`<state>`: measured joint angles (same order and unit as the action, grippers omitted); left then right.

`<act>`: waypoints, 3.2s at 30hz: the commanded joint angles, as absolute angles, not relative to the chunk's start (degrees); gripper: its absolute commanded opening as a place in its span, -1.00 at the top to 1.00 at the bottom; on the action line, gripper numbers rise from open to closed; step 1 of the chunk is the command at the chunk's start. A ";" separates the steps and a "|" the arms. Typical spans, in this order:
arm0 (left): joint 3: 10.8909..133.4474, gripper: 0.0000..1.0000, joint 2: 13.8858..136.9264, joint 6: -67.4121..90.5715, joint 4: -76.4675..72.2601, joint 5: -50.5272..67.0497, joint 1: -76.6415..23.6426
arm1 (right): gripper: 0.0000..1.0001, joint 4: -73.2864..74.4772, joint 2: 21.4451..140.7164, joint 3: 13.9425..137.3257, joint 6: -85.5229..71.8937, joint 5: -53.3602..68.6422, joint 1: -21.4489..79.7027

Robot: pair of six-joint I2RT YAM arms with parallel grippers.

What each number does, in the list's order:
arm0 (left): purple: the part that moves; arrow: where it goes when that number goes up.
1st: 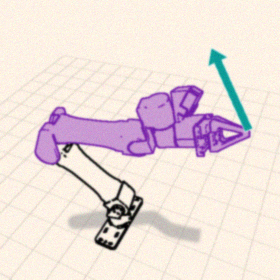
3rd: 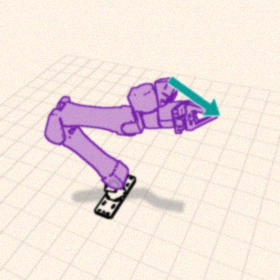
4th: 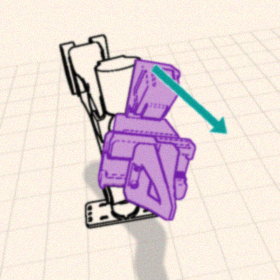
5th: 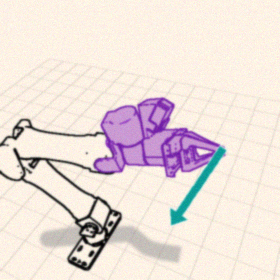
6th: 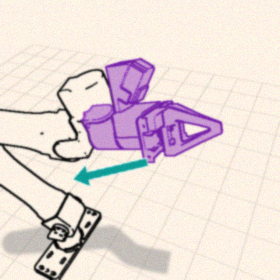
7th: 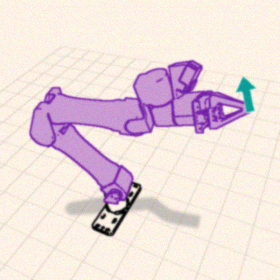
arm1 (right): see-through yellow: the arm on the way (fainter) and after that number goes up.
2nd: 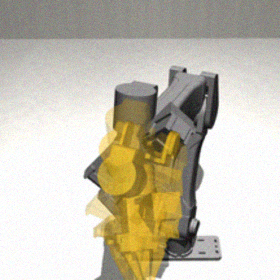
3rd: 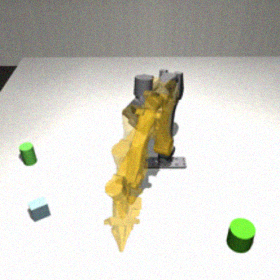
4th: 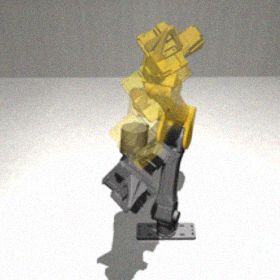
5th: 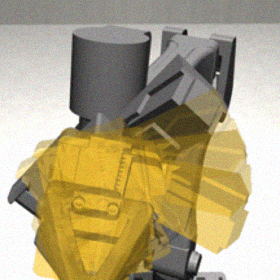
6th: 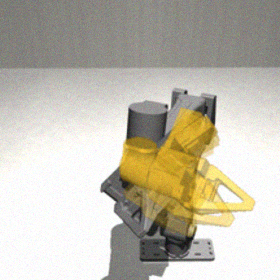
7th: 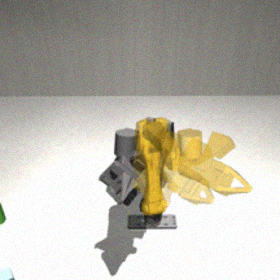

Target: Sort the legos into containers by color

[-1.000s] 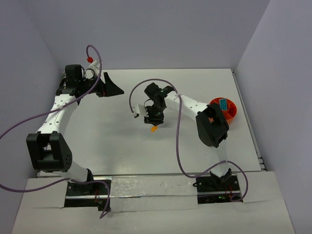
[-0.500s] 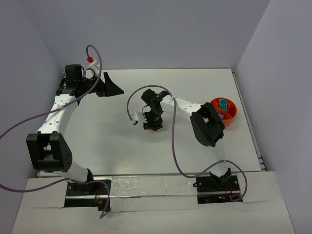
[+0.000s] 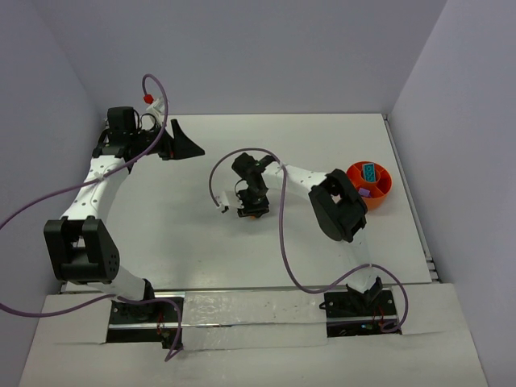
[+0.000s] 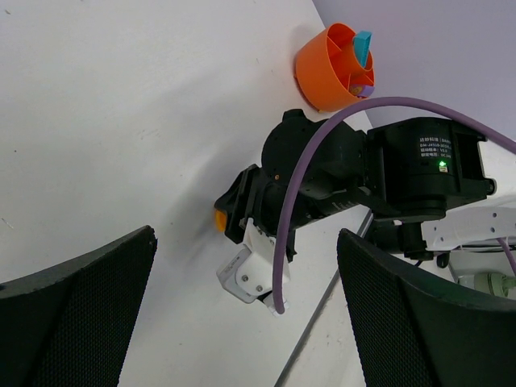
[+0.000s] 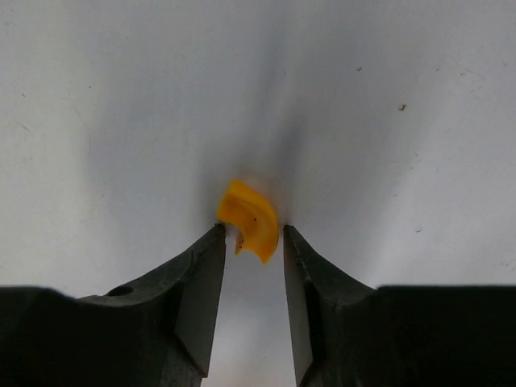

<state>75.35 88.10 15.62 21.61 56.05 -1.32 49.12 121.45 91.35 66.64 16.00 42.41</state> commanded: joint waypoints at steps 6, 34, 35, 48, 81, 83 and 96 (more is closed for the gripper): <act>75.86 -0.99 88.49 14.94 19.16 57.73 -0.88 | 0.62 45.33 120.88 88.80 66.37 14.30 42.80; 80.16 -0.99 89.79 10.02 22.85 42.35 -9.83 | 0.89 54.05 97.52 83.85 61.87 -28.50 18.53; 80.46 -0.98 90.01 10.14 22.91 42.48 -9.96 | 0.89 53.26 97.74 83.67 62.24 -30.82 17.97; 80.70 -0.98 90.00 9.48 24.12 42.08 -10.13 | 0.85 51.82 101.99 83.43 63.54 -38.34 15.93; 82.27 -0.98 90.79 8.61 25.75 42.43 -10.20 | 0.42 50.96 105.82 80.93 64.00 -40.85 17.16; 82.27 -0.98 90.73 8.61 25.82 42.43 -10.20 | 0.30 50.82 105.82 80.86 64.07 -40.78 17.29; 82.20 -0.98 90.41 8.29 26.07 41.79 -10.19 | 0.07 51.63 104.41 81.82 63.33 -40.05 18.19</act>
